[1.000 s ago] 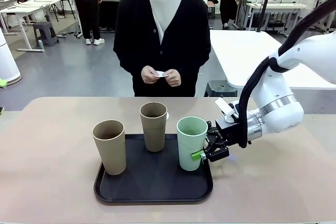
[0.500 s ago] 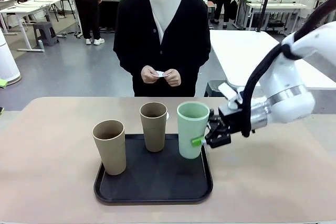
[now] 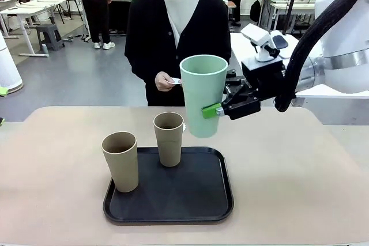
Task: Place coasters on the table and set cups on them.
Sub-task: Pick up one Reusable plastic cup and place it on a coaster set by the human.
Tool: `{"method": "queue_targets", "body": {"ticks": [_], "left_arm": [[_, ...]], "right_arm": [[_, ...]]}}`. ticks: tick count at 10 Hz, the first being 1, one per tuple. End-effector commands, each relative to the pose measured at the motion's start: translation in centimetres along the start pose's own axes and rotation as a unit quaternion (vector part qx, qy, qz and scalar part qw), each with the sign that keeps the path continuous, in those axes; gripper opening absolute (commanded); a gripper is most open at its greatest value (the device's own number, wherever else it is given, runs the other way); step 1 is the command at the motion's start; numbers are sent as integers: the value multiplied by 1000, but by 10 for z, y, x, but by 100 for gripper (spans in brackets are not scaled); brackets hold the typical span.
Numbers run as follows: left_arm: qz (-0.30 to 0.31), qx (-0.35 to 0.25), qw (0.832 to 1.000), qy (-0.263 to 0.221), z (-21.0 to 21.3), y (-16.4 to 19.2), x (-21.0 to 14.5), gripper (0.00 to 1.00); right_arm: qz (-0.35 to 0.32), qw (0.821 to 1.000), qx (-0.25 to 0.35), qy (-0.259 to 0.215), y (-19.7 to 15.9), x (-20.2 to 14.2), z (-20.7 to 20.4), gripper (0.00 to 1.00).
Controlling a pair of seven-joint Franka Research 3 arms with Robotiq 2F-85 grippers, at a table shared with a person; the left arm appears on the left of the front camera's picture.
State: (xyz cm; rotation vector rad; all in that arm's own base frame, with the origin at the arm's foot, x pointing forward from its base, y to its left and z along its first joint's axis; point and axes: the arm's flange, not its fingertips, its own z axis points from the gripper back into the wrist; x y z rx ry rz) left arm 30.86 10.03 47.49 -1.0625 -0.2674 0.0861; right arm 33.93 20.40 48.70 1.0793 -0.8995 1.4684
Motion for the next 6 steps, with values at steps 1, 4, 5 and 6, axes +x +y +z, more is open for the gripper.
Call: {"method": "queue_targets", "body": {"ticks": [1, 4, 5, 6], "left_arm": [[-1, -4, 1000, -1, 1, 1, -1, 100], [-1, -4, 1000, -1, 1, 1, -1, 100], [-1, -4, 1000, -1, 1, 1, -1, 100], [-1, -4, 1000, -1, 1, 1, -1, 100]], "right_arm": [[-19, 1000, -9, -13, -9, -13, 0, 75], [-3, 1000, 0, 0, -1, -2, 0, 75], [-3, 1000, 0, 0, -1, -2, 0, 75], [-3, 1000, 0, 0, -1, -2, 0, 75]]}}
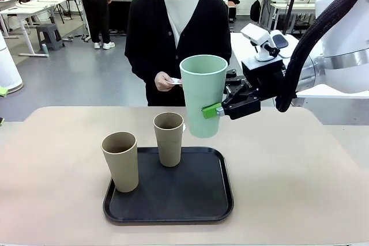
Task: Place coasters on the table and set cups on them.
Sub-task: Pick up one Reusable plastic cup and place it on a coaster set by the human.
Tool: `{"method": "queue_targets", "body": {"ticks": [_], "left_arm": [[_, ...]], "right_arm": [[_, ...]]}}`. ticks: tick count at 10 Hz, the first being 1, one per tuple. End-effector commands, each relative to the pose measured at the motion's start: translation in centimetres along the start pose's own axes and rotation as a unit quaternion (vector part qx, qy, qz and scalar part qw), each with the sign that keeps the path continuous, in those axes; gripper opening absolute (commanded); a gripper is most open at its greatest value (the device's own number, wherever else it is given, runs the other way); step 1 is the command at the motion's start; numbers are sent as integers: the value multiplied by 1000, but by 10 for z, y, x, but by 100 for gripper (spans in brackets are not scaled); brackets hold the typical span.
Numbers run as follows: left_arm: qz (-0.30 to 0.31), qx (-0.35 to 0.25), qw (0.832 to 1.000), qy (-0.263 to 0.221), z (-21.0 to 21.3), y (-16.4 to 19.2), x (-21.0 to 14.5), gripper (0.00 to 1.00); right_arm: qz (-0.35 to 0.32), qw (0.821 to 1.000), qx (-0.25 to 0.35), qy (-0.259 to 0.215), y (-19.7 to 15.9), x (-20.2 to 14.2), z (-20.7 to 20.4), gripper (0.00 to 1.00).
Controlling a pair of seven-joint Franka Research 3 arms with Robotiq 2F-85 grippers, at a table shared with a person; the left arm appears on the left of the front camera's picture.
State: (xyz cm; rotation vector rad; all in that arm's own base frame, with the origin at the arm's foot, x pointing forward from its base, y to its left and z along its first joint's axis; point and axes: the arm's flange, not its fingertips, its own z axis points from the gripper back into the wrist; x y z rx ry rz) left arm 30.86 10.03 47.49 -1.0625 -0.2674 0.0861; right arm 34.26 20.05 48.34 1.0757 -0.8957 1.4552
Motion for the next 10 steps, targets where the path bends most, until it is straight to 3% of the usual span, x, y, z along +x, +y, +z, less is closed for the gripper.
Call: {"method": "queue_targets", "body": {"ticks": [1, 4, 6, 8, 10], "left_arm": [[-1, -4, 1000, -1, 1, 1, -1, 100], [-1, -4, 1000, -1, 1, 1, -1, 100], [-1, -4, 1000, -1, 1, 1, -1, 100], [-1, -4, 1000, -1, 1, 1, -1, 100], [-1, -4, 1000, -1, 1, 1, -1, 100]], "right_arm": [[-2, 1000, 0, 0, -1, -1, 0, 84], [3, 999, 30, -40, -106, 7, 27, 84], [1, 995, 86, -52, -150, 5, 22, 84], [20, 992, 119, -28, -195, 0, 11, 84], [32, 994, 97, -38, -231, -17, -7, 84]]}}
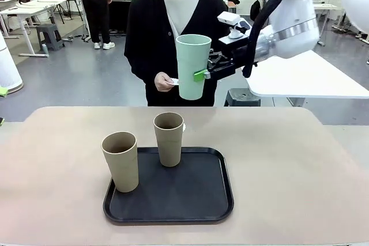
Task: Place coasters on the table and set cups on them.
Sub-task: Pick up one Reusable plastic cup and place it on a coaster set by the human.
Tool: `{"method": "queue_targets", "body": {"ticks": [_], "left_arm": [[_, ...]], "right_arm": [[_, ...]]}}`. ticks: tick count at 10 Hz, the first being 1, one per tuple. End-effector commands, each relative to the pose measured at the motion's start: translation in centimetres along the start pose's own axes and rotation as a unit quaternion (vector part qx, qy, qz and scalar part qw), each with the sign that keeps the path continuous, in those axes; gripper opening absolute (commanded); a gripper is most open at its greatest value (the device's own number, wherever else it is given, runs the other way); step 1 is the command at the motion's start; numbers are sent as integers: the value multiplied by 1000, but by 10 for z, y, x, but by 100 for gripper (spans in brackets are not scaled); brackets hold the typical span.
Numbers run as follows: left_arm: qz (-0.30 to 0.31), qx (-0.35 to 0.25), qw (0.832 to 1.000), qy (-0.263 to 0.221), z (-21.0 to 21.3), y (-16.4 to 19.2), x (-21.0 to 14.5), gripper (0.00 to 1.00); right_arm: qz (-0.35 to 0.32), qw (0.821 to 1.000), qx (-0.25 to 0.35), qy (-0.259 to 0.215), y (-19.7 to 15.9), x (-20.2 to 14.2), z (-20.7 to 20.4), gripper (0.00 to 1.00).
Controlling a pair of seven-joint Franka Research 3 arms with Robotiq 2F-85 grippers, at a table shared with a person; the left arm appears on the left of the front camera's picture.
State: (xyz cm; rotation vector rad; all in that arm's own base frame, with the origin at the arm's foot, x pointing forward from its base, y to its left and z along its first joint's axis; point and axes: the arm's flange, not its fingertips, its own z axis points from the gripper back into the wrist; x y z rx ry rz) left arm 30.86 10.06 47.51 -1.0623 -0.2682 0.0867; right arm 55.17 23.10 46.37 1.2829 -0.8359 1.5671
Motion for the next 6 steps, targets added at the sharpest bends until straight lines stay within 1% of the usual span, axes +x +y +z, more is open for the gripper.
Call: {"method": "queue_targets", "body": {"ticks": [1, 2, 4, 5, 6], "left_arm": [[-1, -4, 1000, -1, 1, 1, -1, 100], [-1, -4, 1000, -1, 1, 1, -1, 100], [-1, -4, 1000, -1, 1, 1, -1, 100], [-1, -4, 1000, -1, 1, 1, -1, 100], [-1, -4, 1000, -1, 1, 1, -1, 100]], "right_arm": [[24, 998, -50, 3, -33, -13, -5, 84], [23, 996, -85, -11, -47, -23, -12, 84], [20, 993, -115, -19, -55, -38, -18, 84], [22, 992, -120, -21, -57, -39, -18, 84], [17, 993, -119, -11, -54, -39, -19, 84]]}}
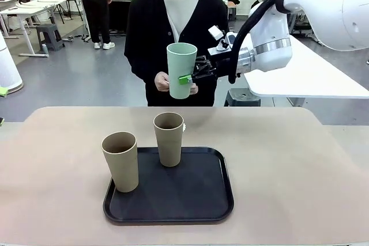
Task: Place coasters on the table and set cups on them.
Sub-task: Pick up one Reusable plastic cup and place it on a coaster set by the human.
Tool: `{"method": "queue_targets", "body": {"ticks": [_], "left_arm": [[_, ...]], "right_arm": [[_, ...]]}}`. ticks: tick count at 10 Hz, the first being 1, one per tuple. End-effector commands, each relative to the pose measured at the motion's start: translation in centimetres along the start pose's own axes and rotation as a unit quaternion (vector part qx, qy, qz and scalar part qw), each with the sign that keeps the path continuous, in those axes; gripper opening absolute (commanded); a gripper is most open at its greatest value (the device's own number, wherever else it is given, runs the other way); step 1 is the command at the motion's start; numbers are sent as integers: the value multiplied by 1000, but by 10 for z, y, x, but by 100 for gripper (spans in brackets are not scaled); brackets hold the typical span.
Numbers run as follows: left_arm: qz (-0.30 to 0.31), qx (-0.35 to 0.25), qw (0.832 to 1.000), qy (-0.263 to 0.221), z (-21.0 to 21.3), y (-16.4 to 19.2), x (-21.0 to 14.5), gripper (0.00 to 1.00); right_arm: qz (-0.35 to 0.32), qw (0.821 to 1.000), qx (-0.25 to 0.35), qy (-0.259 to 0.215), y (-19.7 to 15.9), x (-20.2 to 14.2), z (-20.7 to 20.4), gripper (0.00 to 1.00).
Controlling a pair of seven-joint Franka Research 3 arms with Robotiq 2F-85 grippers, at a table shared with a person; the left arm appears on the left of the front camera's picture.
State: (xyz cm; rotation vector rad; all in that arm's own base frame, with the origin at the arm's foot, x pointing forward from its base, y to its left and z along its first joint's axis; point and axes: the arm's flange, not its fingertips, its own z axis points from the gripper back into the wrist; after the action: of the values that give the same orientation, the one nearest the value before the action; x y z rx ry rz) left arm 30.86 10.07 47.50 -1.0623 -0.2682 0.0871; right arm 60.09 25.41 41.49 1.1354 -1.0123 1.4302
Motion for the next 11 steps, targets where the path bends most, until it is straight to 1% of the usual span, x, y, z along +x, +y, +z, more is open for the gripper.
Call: {"method": "queue_targets", "body": {"ticks": [1, 5, 7, 8, 11], "left_arm": [[-1, -4, 1000, -1, 1, 0, -1, 100], [-1, -4, 1000, -1, 1, 0, -1, 100], [-1, -4, 1000, -1, 1, 0, -1, 100], [-1, -4, 1000, -1, 1, 0, -1, 100], [-1, -4, 1000, -1, 1, 0, -1, 100]], "right_arm": [[-1, 1000, 3, 0, 0, 0, 2, 84], [0, 1000, 0, 0, 0, 0, 1, 84], [-14, 1000, 20, -8, -15, -19, -6, 84], [-10, 1000, 29, -3, -20, -30, -13, 84], [-15, 999, 32, -4, -43, -60, -27, 84]]}}
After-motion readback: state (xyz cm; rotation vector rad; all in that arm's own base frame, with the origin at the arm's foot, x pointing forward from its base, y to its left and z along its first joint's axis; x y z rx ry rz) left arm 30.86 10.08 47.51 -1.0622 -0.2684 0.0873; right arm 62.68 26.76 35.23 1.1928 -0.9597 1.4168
